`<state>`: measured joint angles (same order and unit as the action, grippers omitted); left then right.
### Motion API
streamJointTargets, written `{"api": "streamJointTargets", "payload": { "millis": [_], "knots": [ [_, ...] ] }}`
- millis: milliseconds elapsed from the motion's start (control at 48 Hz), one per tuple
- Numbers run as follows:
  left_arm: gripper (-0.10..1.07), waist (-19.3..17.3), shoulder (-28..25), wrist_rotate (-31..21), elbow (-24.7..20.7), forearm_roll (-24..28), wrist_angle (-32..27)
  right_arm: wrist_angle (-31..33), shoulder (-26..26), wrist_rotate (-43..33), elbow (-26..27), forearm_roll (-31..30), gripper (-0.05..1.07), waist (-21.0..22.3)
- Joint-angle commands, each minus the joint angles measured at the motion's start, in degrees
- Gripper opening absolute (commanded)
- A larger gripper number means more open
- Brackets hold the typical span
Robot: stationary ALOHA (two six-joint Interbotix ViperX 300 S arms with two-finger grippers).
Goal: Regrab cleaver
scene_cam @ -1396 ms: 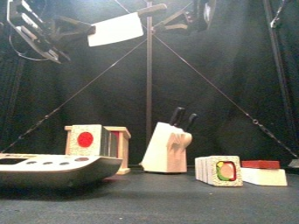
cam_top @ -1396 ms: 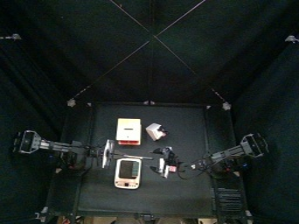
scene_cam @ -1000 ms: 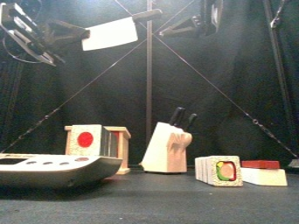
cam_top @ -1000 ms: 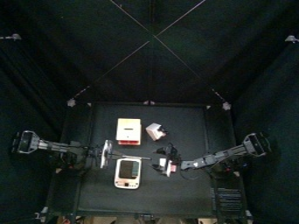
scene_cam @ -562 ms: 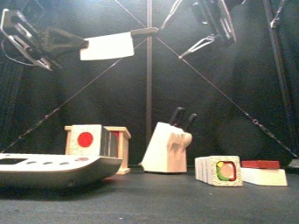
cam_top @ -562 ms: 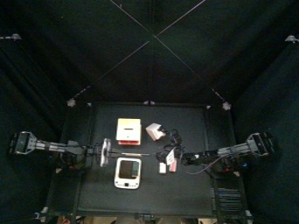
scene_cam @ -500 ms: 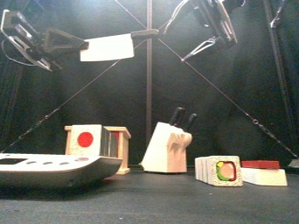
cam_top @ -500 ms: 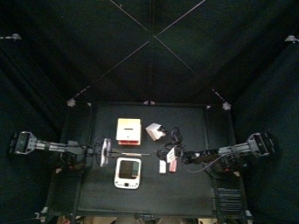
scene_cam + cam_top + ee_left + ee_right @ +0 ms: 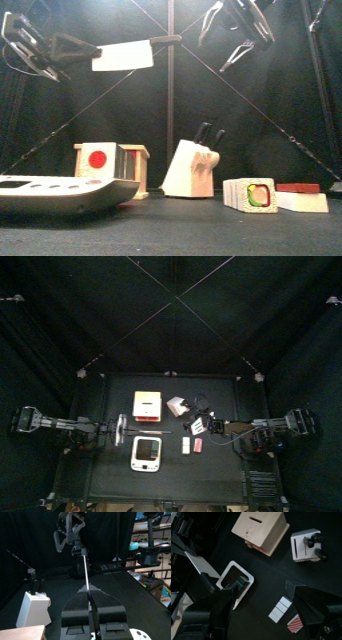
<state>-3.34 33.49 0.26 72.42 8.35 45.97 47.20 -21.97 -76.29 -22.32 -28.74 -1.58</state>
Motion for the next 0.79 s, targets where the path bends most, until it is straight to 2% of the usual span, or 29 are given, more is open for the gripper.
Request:
{"api": "streamJointTargets", "payload": {
  "millis": [0,188,396,458,583,771],
  "knots": [
    [0.26,-0.3,0.1,0.1,-1.1,-0.1,0.3,0.2,-0.1,6.4,2.9,6.3,1.03,3.5],
    [0.26,-0.2,0.1,0.1,-1.1,-0.1,0.1,-0.3,1.8,21.8,3.6,20.1,1.03,9.8],
    [0.26,-0.3,0.1,-0.1,-1.1,-0.1,-1.7,-2.5,6.2,43.0,5.4,36.4,1.04,11.2],
    [0.26,-0.2,0.1,-0.1,-1.1,-0.1,-2.5,-3.5,7.3,47.7,6.2,39.4,1.03,10.8],
    [0.26,-0.2,0.2,-0.2,-1.1,-0.1,-4.4,-6.7,8.5,55.4,7.0,42.8,1.03,10.7],
    [0.26,-0.1,0.9,-0.4,-1.1,-0.6,-7.7,-15.0,8.5,61.1,4.6,41.0,1.03,9.9]
  ]
}}
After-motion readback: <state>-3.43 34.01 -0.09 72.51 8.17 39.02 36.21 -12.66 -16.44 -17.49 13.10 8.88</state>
